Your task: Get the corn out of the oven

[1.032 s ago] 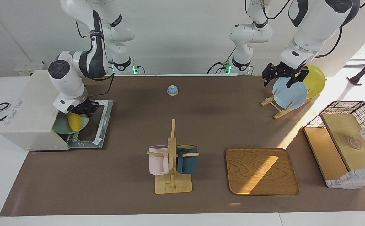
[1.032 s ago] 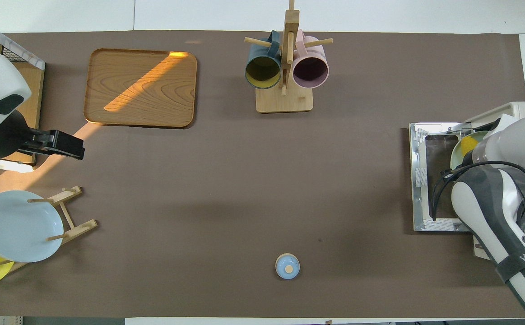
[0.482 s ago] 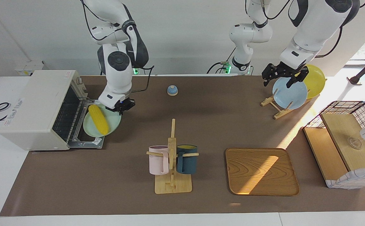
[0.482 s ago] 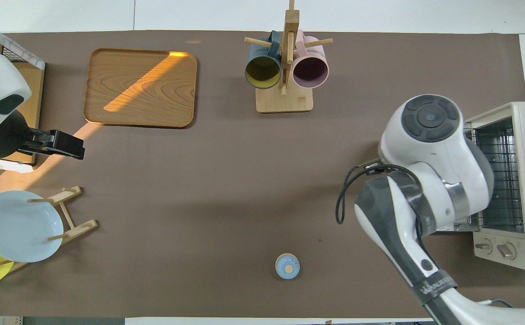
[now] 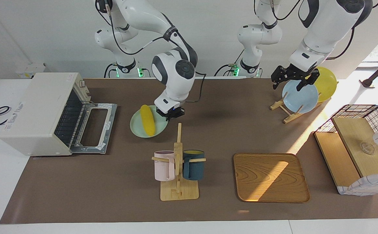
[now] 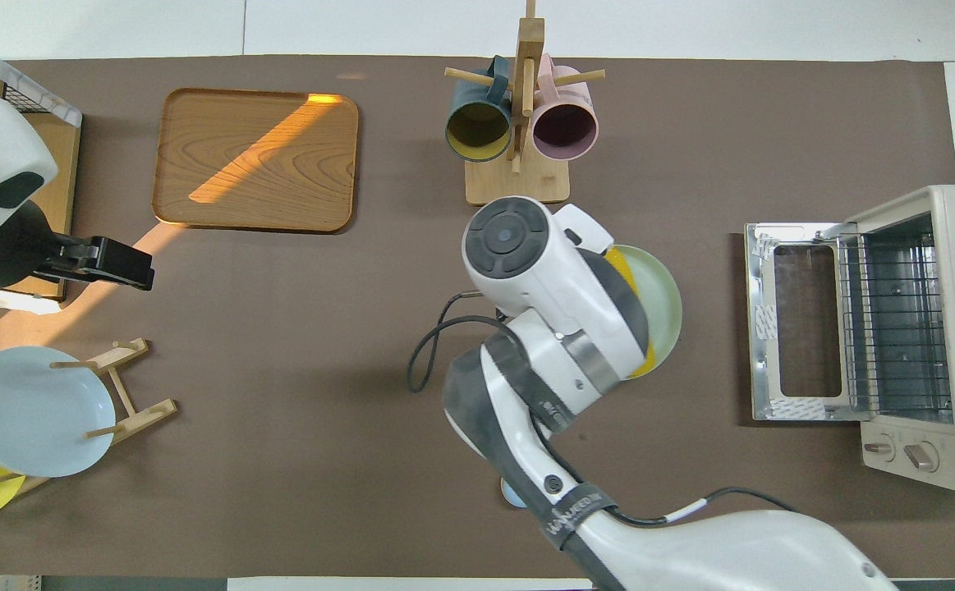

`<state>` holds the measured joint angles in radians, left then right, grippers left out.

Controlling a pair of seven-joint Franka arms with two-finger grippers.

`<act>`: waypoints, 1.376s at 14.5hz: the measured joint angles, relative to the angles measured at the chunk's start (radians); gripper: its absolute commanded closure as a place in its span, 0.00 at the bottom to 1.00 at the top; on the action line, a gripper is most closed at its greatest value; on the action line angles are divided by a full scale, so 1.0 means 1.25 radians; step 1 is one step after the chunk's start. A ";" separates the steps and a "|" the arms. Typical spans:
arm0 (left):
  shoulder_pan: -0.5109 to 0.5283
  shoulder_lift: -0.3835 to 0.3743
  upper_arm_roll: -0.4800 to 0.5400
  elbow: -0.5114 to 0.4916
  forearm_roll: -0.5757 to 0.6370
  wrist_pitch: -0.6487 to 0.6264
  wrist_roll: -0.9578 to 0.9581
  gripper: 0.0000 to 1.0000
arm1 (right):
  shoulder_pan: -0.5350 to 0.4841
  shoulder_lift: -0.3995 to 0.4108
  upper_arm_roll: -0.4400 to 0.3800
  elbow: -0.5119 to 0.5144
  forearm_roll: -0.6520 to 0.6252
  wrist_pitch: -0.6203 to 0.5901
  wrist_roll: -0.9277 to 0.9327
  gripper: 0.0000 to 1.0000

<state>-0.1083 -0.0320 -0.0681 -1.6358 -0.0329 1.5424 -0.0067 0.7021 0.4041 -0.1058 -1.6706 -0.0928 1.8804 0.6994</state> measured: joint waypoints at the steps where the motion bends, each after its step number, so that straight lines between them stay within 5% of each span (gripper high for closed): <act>1: 0.000 0.000 0.000 0.000 0.000 0.000 0.000 0.00 | 0.010 0.028 0.005 0.012 0.018 0.030 0.035 1.00; 4: 0.000 0.000 0.000 0.000 0.000 0.000 0.000 0.00 | 0.007 0.057 0.009 0.017 0.078 0.084 0.092 1.00; 9: 0.000 0.000 0.000 0.000 0.000 0.001 -0.034 0.00 | -0.013 0.053 0.007 0.033 0.120 0.111 0.108 0.82; 10: 0.000 0.000 -0.001 0.000 0.000 0.002 -0.039 0.00 | -0.014 0.052 0.007 0.043 0.120 0.111 0.108 0.83; 12: 0.000 0.000 -0.002 0.000 0.000 0.007 -0.042 0.00 | -0.023 0.050 0.005 0.068 0.118 0.097 0.107 0.99; 16: -0.017 0.000 -0.011 -0.010 -0.018 0.031 -0.044 0.00 | -0.070 0.024 0.001 0.081 0.016 -0.039 0.040 1.00; 20: -0.127 0.003 -0.019 -0.072 -0.046 0.119 -0.130 0.00 | -0.128 -0.004 -0.001 0.014 -0.056 -0.094 0.029 1.00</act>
<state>-0.2675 -0.0285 -0.0917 -1.7264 -0.0898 1.6917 -0.1692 0.5425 0.3994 -0.1074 -1.6532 -0.1624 1.7625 0.7351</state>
